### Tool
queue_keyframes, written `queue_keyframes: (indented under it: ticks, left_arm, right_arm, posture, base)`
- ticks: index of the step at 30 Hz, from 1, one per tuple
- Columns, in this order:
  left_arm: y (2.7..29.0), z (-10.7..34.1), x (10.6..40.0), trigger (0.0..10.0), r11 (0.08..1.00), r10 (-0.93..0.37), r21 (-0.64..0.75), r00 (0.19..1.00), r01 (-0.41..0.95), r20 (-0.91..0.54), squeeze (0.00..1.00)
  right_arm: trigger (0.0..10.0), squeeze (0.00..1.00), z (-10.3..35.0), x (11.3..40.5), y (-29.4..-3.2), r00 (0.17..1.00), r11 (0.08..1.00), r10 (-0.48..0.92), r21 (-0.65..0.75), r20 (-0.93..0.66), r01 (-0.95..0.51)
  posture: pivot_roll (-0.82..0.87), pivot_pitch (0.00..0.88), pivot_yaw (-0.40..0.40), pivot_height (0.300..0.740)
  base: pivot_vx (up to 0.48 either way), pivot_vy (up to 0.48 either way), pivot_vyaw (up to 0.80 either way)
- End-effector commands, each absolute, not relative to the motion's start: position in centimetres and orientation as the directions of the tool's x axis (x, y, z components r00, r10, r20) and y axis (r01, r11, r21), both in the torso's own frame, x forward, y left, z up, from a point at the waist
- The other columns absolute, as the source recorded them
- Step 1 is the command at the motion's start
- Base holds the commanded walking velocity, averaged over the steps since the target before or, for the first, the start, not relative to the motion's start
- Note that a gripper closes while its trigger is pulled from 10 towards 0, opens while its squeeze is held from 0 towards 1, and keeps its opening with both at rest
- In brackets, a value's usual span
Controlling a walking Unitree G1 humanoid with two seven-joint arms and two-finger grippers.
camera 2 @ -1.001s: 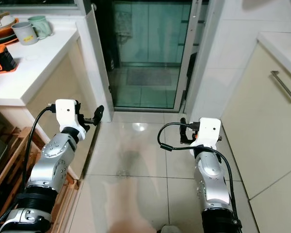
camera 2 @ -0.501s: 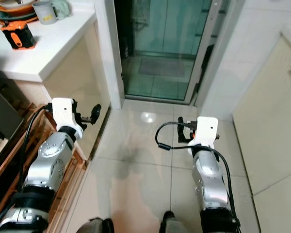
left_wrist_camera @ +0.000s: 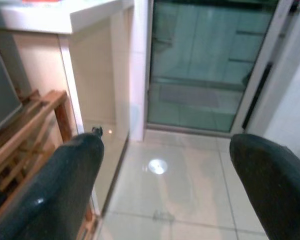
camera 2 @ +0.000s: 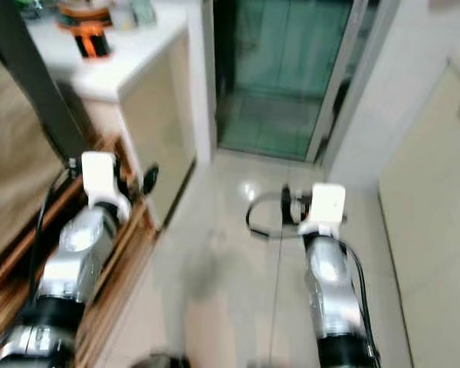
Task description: Restocking fridge
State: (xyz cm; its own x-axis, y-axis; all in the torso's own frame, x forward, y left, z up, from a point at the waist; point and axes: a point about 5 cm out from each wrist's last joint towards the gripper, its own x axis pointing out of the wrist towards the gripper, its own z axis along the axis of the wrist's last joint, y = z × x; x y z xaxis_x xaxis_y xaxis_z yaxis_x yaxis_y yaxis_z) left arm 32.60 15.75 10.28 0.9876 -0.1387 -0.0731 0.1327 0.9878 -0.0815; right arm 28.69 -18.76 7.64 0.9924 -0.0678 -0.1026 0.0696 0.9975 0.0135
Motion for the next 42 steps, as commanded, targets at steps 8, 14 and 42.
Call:
queue_keyframes:
  ticks: [8,14,42]
  left_arm:
    - [16.0,10.3,32.6,10.0,0.989,-0.133,-0.069,0.989,0.128,-0.07,0.0]
    - [16.0,10.2,32.5,10.0,0.989,-0.141,-0.061,0.988,0.137,-0.07,0.0]
    - [16.1,10.8,31.2,10.0,0.983,-0.177,-0.046,0.984,0.177,0.015,0.0]
  right_arm:
    - [10.0,0.0,8.0,28.6,-18.9,0.994,0.997,-0.072,0.03,-0.082,0.074]
    - [10.0,0.0,8.0,28.6,-18.9,0.994,0.997,-0.069,0.029,-0.081,0.072]
    - [10.0,0.0,7.7,28.5,-18.5,0.995,0.998,-0.053,0.029,-0.088,0.056]
  posture:
    - [-0.12,0.005,0.055,0.74]
    - [-0.12,0.0,0.057,0.74]
    - [-0.11,0.0,0.05,0.74]
  base:
    - [-0.318,0.0,0.0]
    - [-0.319,0.0,0.0]
    - [-0.04,0.157,0.0]
